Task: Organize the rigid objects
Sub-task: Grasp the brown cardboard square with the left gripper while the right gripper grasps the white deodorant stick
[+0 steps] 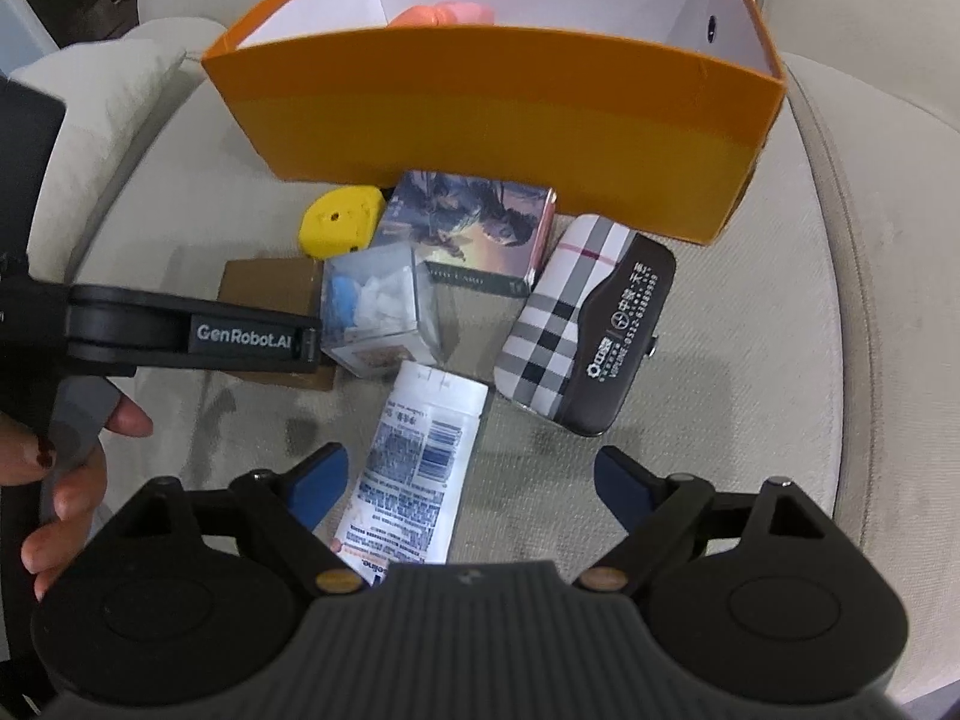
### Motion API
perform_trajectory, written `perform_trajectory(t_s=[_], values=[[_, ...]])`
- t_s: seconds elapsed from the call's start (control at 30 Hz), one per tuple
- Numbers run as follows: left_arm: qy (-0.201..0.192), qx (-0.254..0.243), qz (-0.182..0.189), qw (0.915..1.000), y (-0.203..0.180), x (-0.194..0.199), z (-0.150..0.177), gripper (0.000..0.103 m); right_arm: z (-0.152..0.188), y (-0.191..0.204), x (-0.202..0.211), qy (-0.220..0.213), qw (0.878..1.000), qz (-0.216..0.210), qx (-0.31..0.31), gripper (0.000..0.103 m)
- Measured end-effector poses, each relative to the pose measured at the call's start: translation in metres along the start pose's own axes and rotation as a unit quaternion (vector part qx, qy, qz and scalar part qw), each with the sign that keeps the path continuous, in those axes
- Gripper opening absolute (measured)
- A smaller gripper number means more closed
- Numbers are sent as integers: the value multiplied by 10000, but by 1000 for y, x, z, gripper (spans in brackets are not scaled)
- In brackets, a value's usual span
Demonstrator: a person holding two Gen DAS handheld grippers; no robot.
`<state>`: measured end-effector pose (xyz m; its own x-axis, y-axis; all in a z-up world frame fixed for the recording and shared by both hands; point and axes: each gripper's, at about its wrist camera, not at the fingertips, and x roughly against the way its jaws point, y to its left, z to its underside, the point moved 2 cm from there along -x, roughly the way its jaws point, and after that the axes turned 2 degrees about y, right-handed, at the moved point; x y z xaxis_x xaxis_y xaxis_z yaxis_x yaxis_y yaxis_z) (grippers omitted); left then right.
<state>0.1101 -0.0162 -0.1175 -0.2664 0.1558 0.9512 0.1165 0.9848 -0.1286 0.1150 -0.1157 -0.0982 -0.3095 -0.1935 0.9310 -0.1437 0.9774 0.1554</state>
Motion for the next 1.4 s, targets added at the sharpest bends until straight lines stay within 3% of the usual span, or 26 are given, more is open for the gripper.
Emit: perform_trajectory(t_s=[0.33,0.5,0.57,0.63,1.03,1.4], values=[[-14,155,-294,9994,21,-11,-6,73,5,18,-38,90,9993,269,-253,89],[6,230,-363,9991,34,-11,-8,69,8,28,-53,-3,9978,609,-267,82],[21,198,-381,9991,37,-11,-8,69,9,37,-53,-115,9972,730,-83,74],[30,191,-432,9989,40,-11,-11,69,8,43,-51,-155,9975,692,10,52],[38,407,-224,9989,58,-1,-8,69,6,21,-21,-301,9985,37,-465,48],[-99,458,-8,9989,64,22,-4,69,11,5,-9,-357,9963,-202,-751,41]])
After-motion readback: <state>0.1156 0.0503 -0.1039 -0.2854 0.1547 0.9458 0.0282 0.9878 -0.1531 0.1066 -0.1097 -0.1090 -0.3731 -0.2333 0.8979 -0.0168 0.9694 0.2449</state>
